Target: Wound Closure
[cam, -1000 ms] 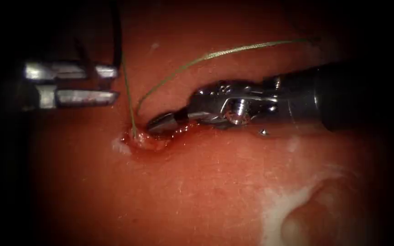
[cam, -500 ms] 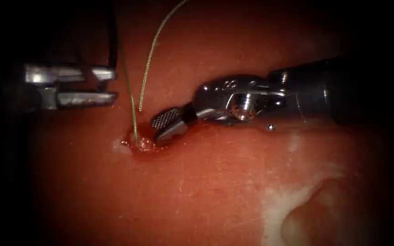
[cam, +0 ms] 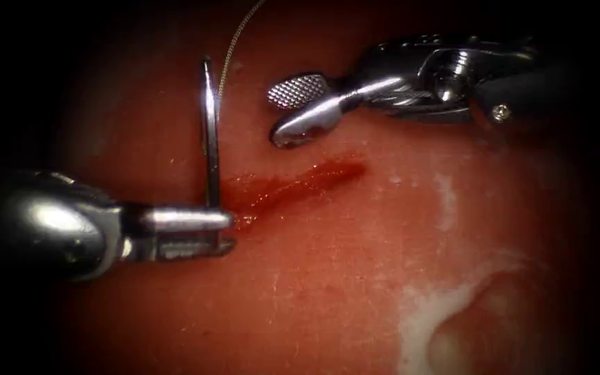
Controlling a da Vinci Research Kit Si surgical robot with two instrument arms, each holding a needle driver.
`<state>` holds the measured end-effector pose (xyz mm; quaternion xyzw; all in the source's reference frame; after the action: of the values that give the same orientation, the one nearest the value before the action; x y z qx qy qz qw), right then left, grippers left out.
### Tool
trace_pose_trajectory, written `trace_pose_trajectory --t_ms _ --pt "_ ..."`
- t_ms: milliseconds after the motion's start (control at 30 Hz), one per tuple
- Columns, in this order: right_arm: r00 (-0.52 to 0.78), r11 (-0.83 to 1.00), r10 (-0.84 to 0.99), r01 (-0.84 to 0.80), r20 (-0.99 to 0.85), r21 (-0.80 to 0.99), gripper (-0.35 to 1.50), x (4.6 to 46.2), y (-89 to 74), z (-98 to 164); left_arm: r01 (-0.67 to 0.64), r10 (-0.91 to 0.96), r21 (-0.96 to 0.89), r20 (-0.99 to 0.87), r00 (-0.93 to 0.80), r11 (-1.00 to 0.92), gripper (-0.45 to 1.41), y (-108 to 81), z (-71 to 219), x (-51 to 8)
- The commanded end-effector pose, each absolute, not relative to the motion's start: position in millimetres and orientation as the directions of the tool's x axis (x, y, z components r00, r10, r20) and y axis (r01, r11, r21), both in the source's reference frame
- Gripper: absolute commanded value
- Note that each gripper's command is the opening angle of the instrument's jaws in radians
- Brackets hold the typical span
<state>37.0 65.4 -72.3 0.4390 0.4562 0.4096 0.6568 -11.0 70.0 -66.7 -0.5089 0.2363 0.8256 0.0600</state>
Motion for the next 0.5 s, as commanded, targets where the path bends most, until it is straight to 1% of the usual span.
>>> trace_pose_trajectory --t_ms 33,100,200,267,367,500 --pt "0.207 0.225 0.959 -0.13 -0.195 0.966 0.86 38.2 64.8 -71.7 -0.345 -0.148 0.353 -0.853 -0.5 -0.87 -0.35 69.7 -65.5 -11.4" --pt "0.173 0.183 0.972 -0.125 -0.16 0.975 0.86 38.4 64.5 -71.5 -0.349 -0.154 0.376 -0.838 -0.524 -0.858 -0.35 69.6 -64.9 -11.4" --pt "0.082 0.083 0.994 -0.103 -0.074 0.991 0.84 38.6 64.0 -71.0 -0.342 -0.177 0.424 -0.806 -0.565 -0.839 -0.35 69.9 -64.2 -11.1" --pt "0.027 0.0 1.0 -0.095 0.002 0.995 0.84 38.8 64.1 -70.9 -0.32 -0.227 0.462 -0.795 -0.562 -0.827 -0.35 69.8 -64.2 -10.9" --pt "-0.026 -0.041 0.999 -0.084 0.039 0.996 0.83 39.4 63.7 -70.4 -0.309 -0.265 0.486 -0.794 -0.547 -0.818 -0.35 69.8 -64.3 -10.9" --pt "-0.039 -0.067 0.997 -0.04 0.065 0.997 0.81 40.2 63.3 -69.7 -0.296 -0.295 0.496 -0.798 -0.526 -0.816 -0.35 69.6 -64.5 -11.0"
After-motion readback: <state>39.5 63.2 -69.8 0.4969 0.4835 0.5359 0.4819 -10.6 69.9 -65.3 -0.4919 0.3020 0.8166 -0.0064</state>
